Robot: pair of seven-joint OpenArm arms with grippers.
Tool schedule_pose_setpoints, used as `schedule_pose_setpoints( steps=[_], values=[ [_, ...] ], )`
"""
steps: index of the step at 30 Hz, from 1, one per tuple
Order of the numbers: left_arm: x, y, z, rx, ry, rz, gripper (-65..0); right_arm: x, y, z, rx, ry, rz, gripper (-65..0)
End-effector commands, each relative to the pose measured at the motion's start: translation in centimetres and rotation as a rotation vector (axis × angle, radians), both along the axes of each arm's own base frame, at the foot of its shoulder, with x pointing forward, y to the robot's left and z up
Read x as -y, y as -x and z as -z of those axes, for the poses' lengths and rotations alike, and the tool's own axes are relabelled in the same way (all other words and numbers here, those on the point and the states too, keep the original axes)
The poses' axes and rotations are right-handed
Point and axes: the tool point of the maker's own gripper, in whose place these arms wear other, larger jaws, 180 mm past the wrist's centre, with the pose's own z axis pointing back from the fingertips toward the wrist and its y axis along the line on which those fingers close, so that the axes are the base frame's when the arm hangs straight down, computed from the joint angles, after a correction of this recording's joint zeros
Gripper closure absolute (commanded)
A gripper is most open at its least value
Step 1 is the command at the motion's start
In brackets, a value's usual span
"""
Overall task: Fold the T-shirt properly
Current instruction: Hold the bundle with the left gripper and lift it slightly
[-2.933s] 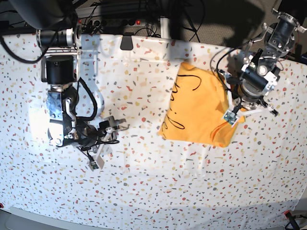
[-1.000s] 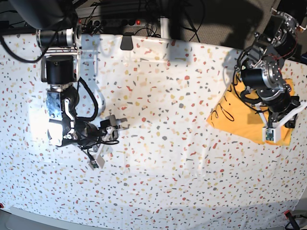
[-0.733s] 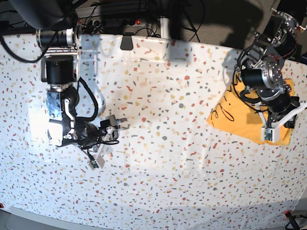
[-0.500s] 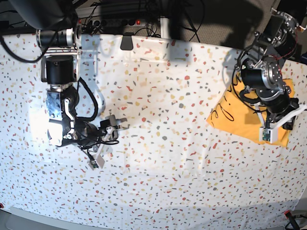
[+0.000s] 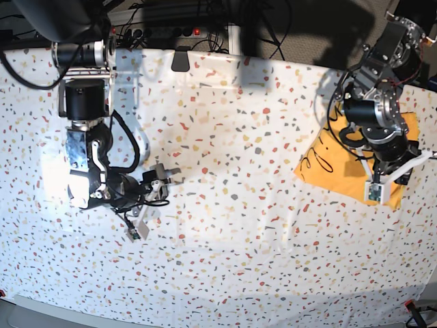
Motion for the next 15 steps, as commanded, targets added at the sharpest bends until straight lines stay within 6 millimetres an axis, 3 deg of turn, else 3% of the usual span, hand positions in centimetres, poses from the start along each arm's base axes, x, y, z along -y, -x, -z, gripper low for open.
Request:
schedule_pose_setpoints(
  steps=[1, 6, 15],
  values=[
    [-0.2, -0.7, -1.5, 0.043, -0.017, 0.013, 0.0, 0.0, -1.6, -2.1, 0.062, -0.01, -0.001, -24.4],
    [-0.1, -0.6, -1.4, 0.033, -0.018, 0.015, -22.5, 0.0, -1.3, -1.9, 0.05, -0.003, -0.015, -24.4],
    [-0.6, -0.6, -2.0, 0.052, -0.051, -0.001, -23.5, -2.0, -0.7, -2.6, 0.028, -0.12, -0.057, -24.4]
  ],
)
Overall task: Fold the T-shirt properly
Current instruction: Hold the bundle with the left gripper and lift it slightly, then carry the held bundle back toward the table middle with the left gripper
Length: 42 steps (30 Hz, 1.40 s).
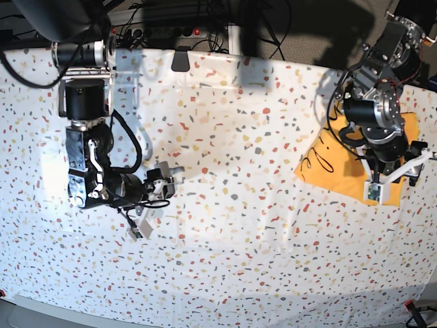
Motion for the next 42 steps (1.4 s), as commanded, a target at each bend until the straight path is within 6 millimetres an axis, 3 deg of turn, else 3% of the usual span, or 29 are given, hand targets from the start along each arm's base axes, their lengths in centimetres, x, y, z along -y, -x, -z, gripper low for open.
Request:
schedule_pose_setpoints(
  steps=[1, 5, 12, 14, 16, 19, 21, 24, 26, 29, 34, 38, 42],
  values=[
    [-0.4, -0.6, -1.7, 0.059, -0.021, -0.002, -23.5, -0.5, -1.5, -2.3, 0.061, -0.048, -0.008, -24.4],
    [1.3, -1.1, -0.2, 0.051, 0.129, 0.054, -23.5, -4.7, -0.8, -4.6, 0.028, -0.294, -0.04, -24.4],
    [9.3, -1.9, 3.3, -0.072, 0.42, 0.295, -23.4, -12.7, -0.6, -7.0, 0.03, -0.407, -0.153, -24.4],
    [9.4, -2.2, 3.8, -0.07, 0.406, 0.304, -23.5, -14.8, 0.0, -7.0, 0.025, -0.386, -0.211, -24.4],
    [7.9, -2.3, 5.3, -0.099, 0.355, 0.266, -23.5, -16.2, 0.8, -6.6, 0.015, -0.356, -0.266, -24.4],
    [4.6, -1.8, 9.0, -0.187, 0.302, 0.157, -23.5, -17.2, 1.8, -6.0, 0.001, -0.322, -0.32, -24.4],
    [2.0, -1.4, 10.5, -0.215, 0.265, 0.065, -23.5, -17.7, 2.0, -6.0, 0.005, -0.319, -0.334, -24.4],
    [-0.8, -1.2, 9.5, -0.183, 0.166, -0.03, -23.5, -17.8, 1.9, -6.1, 0.013, -0.322, -0.336, -24.4],
    [-1.2, -1.4, 8.4, -0.141, 0.14, -0.049, -23.5, -17.7, 1.9, -5.9, 0.014, -0.311, -0.336, -24.4],
    [-0.6, -1.4, 8.6, -0.129, 0.198, -0.046, -23.5, -17.6, 1.9, -5.7, 0.014, -0.297, -0.336, -24.4],
    [2.6, -1.7, 11.5, -0.196, 0.355, 0.062, -23.4, -17.6, 1.9, -5.7, 0.01, -0.294, -0.338, -24.4],
    [4.1, -1.8, 15.1, -0.286, 0.415, 0.08, -23.5, -17.5, 2.2, -5.4, -0.006, -0.285, -0.345, -24.4],
    [8.2, -2.4, 18.9, -0.445, 0.565, 0.141, -23.4, -17.5, 2.3, -5.3, -0.009, -0.287, -0.343, -24.4]
  ],
)
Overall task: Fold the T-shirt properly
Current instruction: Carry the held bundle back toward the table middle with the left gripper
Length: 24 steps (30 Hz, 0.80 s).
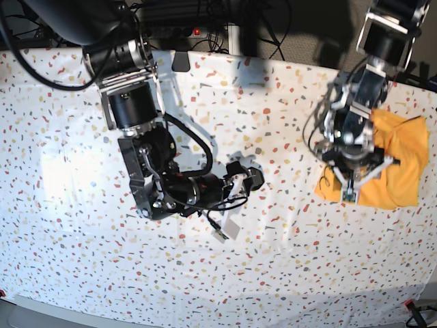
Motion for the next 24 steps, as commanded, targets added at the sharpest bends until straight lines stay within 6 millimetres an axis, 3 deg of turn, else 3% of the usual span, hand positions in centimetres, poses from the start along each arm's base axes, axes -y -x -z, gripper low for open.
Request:
schedule_pose_setpoints(
  steps=[1, 5, 9, 12, 16, 20, 22, 24],
  values=[
    [3.4, 2.3, 3.0, -0.156, 0.136, 0.033, -23.4, -0.6, -1.2, -2.2, 0.057, -0.038, -0.007, -24.4],
    [8.1, 2.0, 3.5, -0.196, 0.237, 0.099, -23.4, -0.5, -1.3, -2.1, 0.057, -0.036, -0.005, -24.4],
    [15.5, 3.1, 3.3, -0.242, 0.405, 0.234, -23.0, 1.0, -2.1, -2.1, 0.078, -0.034, 0.031, -24.4],
    [19.8, 4.0, 2.7, -0.262, 0.504, 0.312, -23.0, 2.7, -3.9, -3.3, 0.123, -0.068, 0.102, -24.4],
    [23.5, 5.1, 2.0, -0.293, 0.561, 0.397, -23.0, 6.9, -7.8, -8.3, 0.247, -0.148, 0.253, -24.4],
    [25.5, 7.3, 2.1, -0.37, 0.579, 0.487, -23.0, 12.4, -10.7, -14.4, 0.375, -0.225, 0.415, -24.4],
    [26.8, 9.1, 2.3, -0.425, 0.585, 0.557, -23.0, 14.9, -11.2, -16.1, 0.408, -0.237, 0.469, -24.4],
    [28.5, 11.7, 2.5, -0.498, 0.585, 0.663, -23.0, 16.7, -11.3, -16.3, 0.418, -0.231, 0.499, -24.4]
  ],
)
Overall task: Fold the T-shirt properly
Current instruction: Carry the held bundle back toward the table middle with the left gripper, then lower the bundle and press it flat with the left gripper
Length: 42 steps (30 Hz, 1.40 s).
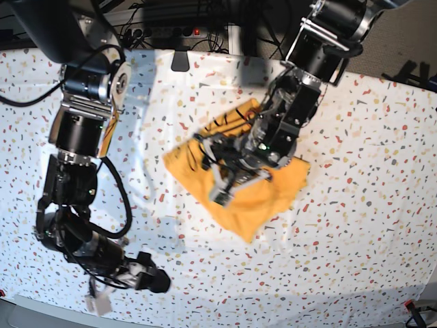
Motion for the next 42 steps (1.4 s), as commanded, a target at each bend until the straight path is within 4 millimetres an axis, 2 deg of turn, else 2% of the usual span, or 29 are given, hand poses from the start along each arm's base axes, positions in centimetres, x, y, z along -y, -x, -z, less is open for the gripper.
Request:
schedule_pose_setpoints(
  steps=[1, 4, 6, 8, 11, 14, 20, 23, 26, 30, 36, 39, 42],
  values=[
    [0.6, 7.1, 3.3, -0.219, -0.098, 0.171, -23.0, 0.5, -0.5, -2.0, 0.056, 0.005, 0.0, -24.4],
    [2.4, 10.5, 3.7, -0.215, -0.137, 0.334, -23.0, 2.4, 0.1, -0.8, 0.025, 0.046, 0.018, -24.4],
    [3.0, 11.7, 4.0, -0.192, -0.167, 0.404, -23.0, 3.4, 0.4, 0.0, 0.007, 0.065, 0.03, -24.4],
    [3.3, 12.3, 4.2, -0.172, -0.178, 0.446, -23.0, 4.3, 0.8, 0.6, -0.007, 0.083, 0.041, -24.4],
    [2.9, 11.9, 4.5, -0.136, -0.201, 0.454, -23.0, 5.4, 1.2, 1.5, -0.027, 0.105, 0.054, -24.4],
    [0.7, 10.4, 5.3, -0.101, -0.269, 0.421, -23.0, 6.1, 1.4, 1.6, -0.034, 0.12, 0.06, -24.4],
    [-5.9, 6.0, 6.3, -0.024, -0.386, 0.345, -23.0, 6.8, 1.7, 2.0, -0.055, 0.143, 0.061, -24.4],
    [-8.8, 3.5, 6.0, 0.017, -0.431, 0.317, -23.0, 6.8, 1.8, 2.3, -0.059, 0.142, 0.061, -24.4],
    [-10.5, 0.8, 4.9, 0.067, -0.46, 0.283, -23.0, 6.7, 1.9, 2.4, -0.061, 0.141, 0.061, -24.4],
    [-10.7, -1.9, 3.3, 0.107, -0.462, 0.219, -23.0, 6.8, 2.1, 2.7, -0.07, 0.144, 0.06, -24.4],
    [-9.8, -2.1, 2.7, 0.106, -0.455, 0.213, -23.0, 6.8, 2.6, 3.6, -0.089, 0.145, 0.059, -24.4],
    [-10.0, -2.3, 2.6, 0.104, -0.466, 0.213, -23.0, 6.8, 2.7, 3.9, -0.095, 0.145, 0.058, -24.4],
    [-10.4, -3.3, 2.0, 0.116, -0.487, 0.17, -23.0, 6.8, 2.7, 3.8, -0.094, 0.144, 0.058, -24.4]
  ],
)
